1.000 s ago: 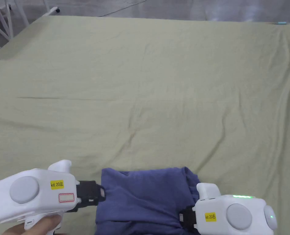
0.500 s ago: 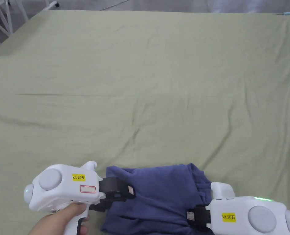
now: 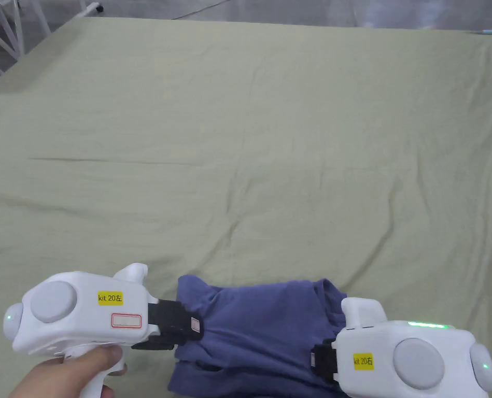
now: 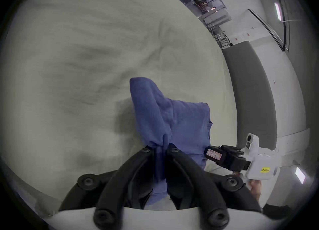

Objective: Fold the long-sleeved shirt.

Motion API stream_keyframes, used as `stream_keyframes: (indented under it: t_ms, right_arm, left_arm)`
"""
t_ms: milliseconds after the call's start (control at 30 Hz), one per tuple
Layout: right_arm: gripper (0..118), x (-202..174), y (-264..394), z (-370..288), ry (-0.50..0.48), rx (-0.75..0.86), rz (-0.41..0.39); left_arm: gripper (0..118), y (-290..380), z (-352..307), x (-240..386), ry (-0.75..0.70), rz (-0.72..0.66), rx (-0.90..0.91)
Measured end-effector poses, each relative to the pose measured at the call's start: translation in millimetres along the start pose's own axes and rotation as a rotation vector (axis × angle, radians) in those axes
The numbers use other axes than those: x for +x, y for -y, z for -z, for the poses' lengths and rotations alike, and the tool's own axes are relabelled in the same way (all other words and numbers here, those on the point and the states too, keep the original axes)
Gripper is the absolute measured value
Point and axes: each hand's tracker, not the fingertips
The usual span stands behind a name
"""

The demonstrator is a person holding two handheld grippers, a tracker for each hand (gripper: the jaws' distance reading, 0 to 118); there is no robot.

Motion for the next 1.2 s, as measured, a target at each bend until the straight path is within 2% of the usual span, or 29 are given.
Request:
stream_keyframes:
  t_ms: [100,167,233,300,367,467,533,667,733,833,1000,1033,1067,1100,1133,1167,1200]
  right_arm:
    - [0,-27.5,-2.2,-2.3,-0.016,0.007,-0.027]
    - [0,-49.1,2.2,1.1,0.011,0.037,-0.080]
    - [0,-69.8,6.3,8.8,-0.018,0.023,-0.100]
    - [0,-94.9,5.3,20.5,-0.042,0.003,-0.087]
    - [0,-120.4,2.9,28.7,-0.069,-0.004,-0.108]
    - [0,-144.9,0.8,31.6,-0.061,0.012,-0.120]
    - [0,-158.6,-2.3,33.1,-0.100,-0.003,-0.132]
    - [0,-196.5,-8.1,42.1,-0.133,-0.017,-0.183]
    - [0,-213.3,-9.6,45.2,-0.162,-0.033,-0.180]
    - [0,-241.4,-7.2,46.8,-0.191,-0.030,-0.211]
    - [0,-265.3,-0.3,47.8,-0.210,-0.041,-0.250]
    - [0,-265.5,0.2,46.8,-0.208,-0.040,-0.254]
    - [0,-264.9,-0.2,45.8,-0.208,-0.037,-0.256]
    - [0,-263.6,-1.1,43.7,-0.208,-0.034,-0.257]
    - [0,-262.3,-2.2,41.7,-0.207,-0.032,-0.255]
    - [0,-260.5,-3.1,38.4,-0.207,-0.030,-0.253]
    - [0,-258.5,-3.3,34.7,-0.208,-0.023,-0.253]
  left_arm:
    - [3,-3.4,-17.6,-7.9,-0.015,0.002,0.012]
    - [3,-5.7,-31.3,-19.8,-0.039,-0.010,0.026]
    - [3,-5.0,-48.4,-33.6,-0.050,-0.025,0.035]
    - [3,-5.7,-73.6,-48.6,-0.133,-0.007,0.048]
    - [3,-6.9,-95.5,-67.1,-0.164,-0.045,0.069]
    - [3,-3.1,-113.3,-79.0,-0.197,-0.070,0.079]
    - [3,-4.3,-127.5,-87.8,-0.233,-0.050,0.080]
    - [3,-12.0,-168.7,-115.0,-0.368,-0.070,0.122]
    - [3,-15.4,-186.4,-130.5,-0.439,-0.066,0.139]
    - [3,-20.1,-198.4,-153.3,-0.513,-0.073,0.121]
    - [5,-19.3,-192.0,-170.6,-0.514,-0.139,0.099]
    - [17,-19.2,-190.4,-169.6,-0.528,-0.148,0.096]
    - [53,-18.2,-189.9,-165.3,-0.612,-0.140,0.098]
    - [106,-19.5,-188.8,-163.2,-0.651,-0.090,0.072]
    - [118,-18.2,-186.8,-161.4,-0.660,-0.030,0.051]
    - [114,-16.3,-193.7,-153.9,-0.701,0.037,0.110]
    - [114,-20.0,-194.8,-149.3,-0.728,0.049,0.088]
